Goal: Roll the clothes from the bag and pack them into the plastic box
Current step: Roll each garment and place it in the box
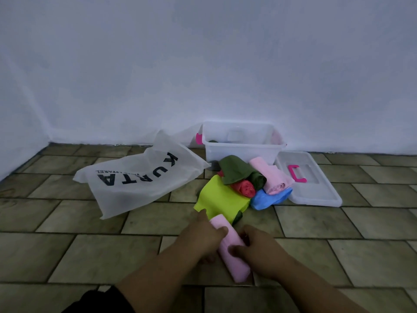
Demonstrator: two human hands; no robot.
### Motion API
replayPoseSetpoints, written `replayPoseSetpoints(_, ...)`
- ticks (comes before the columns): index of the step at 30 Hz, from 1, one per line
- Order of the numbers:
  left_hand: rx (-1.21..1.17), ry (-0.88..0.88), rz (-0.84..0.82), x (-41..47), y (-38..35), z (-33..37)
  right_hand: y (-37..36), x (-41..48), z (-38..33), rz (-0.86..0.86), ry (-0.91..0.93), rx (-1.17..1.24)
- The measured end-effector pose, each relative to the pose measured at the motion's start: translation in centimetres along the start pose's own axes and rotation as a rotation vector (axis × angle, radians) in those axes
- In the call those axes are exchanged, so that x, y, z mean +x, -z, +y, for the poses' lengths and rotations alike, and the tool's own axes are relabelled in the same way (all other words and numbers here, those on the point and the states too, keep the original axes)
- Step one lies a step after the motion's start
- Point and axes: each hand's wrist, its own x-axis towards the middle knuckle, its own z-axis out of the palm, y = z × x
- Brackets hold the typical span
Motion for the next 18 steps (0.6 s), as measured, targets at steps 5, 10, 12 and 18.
replayPoseSetpoints(5, -0.08, -0.093, 0.163, 0.5, -0.6, -0.4, -1.8, -0.6, -0.6, 0.004, 0.002, 0.212)
replayPoseSetpoints(10, -0.433, -0.082, 0.178, 1.3, 0.0, 0.0, -0.7, -0.2, -1.4, -0.053, -0.087, 0.523)
replayPoseSetpoints(12, -0.54, -0.099, 0.151, 1.8, 0.3, 0.6, 0.4, 0.6, -1.4, -0.118, -0.154, 0.811)
replayPoseSetpoints(18, -0.425, -0.277, 0.261, 4.6, 3.1, 5.5, 6.1, 4.1, -1.6, -0.285, -0.15, 0.986)
